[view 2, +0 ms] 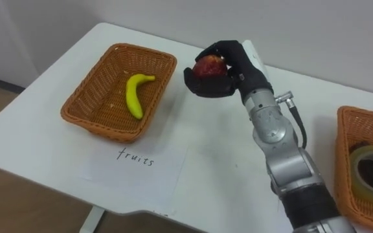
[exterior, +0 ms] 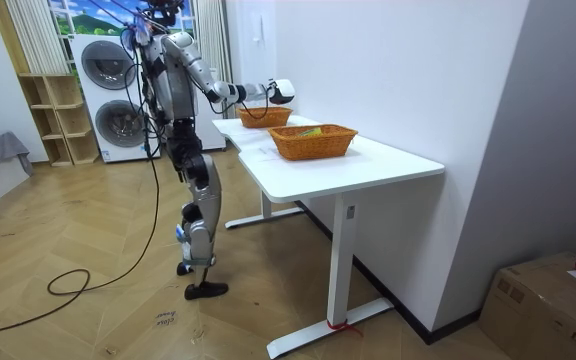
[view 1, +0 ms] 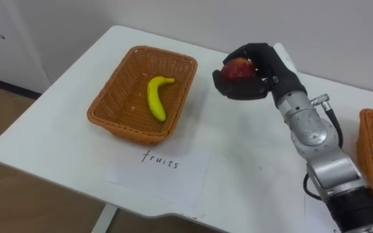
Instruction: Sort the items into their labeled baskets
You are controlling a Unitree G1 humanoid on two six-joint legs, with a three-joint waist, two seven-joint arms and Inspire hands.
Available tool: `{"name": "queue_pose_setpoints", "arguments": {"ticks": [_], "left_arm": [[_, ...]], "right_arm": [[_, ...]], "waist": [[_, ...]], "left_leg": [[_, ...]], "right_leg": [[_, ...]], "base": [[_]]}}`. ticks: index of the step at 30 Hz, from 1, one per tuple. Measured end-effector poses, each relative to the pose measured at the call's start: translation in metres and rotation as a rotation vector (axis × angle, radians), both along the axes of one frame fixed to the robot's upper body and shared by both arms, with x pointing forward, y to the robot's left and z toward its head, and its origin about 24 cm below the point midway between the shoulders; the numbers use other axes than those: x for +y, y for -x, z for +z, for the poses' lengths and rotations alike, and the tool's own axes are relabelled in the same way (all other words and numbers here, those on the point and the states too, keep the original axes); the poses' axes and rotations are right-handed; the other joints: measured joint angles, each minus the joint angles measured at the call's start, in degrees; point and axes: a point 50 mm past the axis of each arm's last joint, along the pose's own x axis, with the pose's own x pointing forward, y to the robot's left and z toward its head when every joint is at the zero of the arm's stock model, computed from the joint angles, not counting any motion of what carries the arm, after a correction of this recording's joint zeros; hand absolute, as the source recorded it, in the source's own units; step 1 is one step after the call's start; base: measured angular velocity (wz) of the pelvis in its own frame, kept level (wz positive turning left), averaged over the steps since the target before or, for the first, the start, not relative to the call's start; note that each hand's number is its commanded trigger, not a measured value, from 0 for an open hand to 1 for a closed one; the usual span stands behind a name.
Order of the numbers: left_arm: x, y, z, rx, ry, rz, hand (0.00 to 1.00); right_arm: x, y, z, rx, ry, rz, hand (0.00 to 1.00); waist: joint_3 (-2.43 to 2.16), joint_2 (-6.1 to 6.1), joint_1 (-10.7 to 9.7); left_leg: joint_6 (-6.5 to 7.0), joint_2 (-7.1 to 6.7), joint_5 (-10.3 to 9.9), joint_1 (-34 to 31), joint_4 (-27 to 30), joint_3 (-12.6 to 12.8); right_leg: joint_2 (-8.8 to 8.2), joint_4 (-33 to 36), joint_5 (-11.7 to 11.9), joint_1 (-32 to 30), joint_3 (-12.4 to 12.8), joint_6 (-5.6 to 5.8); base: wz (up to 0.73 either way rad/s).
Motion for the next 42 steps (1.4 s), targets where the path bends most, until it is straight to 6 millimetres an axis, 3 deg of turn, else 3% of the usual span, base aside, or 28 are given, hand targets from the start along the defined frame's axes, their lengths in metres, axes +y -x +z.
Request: {"name": "queue_pose_setpoints", "arguments": {"ticks": [11,22,31,35,42], "left_arm": [[-0.001,0.000,0.000,0.006,-0.002,-0.017,0.00],[-0.001,0.001,0.000,0.007,-0.002,-0.012,0.00],[0.004,0.003,0.000,0.022,-0.004,0.003,0.00],[0.004,0.004,0.000,0.039,0.007,-0.019,0.00],[0.003,0.000,0.001,0.045,-0.001,-0.071,0.00]], "right_arm": [[0.004,0.000,0.012,-0.039,-0.009,0.014,1.00],[0.011,-0.001,0.021,-0.072,-0.006,0.042,1.00],[0.028,0.002,0.012,-0.039,0.014,0.103,1.00],[0.034,0.003,0.011,-0.029,-0.004,0.109,1.00],[0.034,0.002,0.008,-0.016,-0.003,0.102,1.00]], "waist": [[-0.11,-0.17,2.68],[-0.15,-0.60,3.32],[0.16,-1.50,6.12],[0.21,-1.44,7.63],[0.32,-1.14,8.53]], "left_leg": [[0.00,0.02,0.00,0.06,-0.04,-0.02],[0.01,-0.03,0.00,-0.09,-0.07,-0.28],[0.00,-0.12,0.00,-0.07,-0.05,-1.41],[0.01,-0.18,-0.01,-0.27,-0.03,-1.91],[0.00,-0.19,-0.01,-0.94,0.10,-2.61]], "right_leg": [[0.00,-0.03,-0.03,-0.02,-0.35,0.05],[-0.04,-0.02,-0.06,0.06,-0.69,0.09],[-0.12,-0.13,-0.11,0.54,-1.90,0.17],[-0.14,-0.14,-0.11,0.58,-2.12,0.18],[-0.19,-0.15,-0.13,0.33,-3.18,0.21]], "base": [[0.00],[0.00],[0.06],[0.07],[0.06]]}}
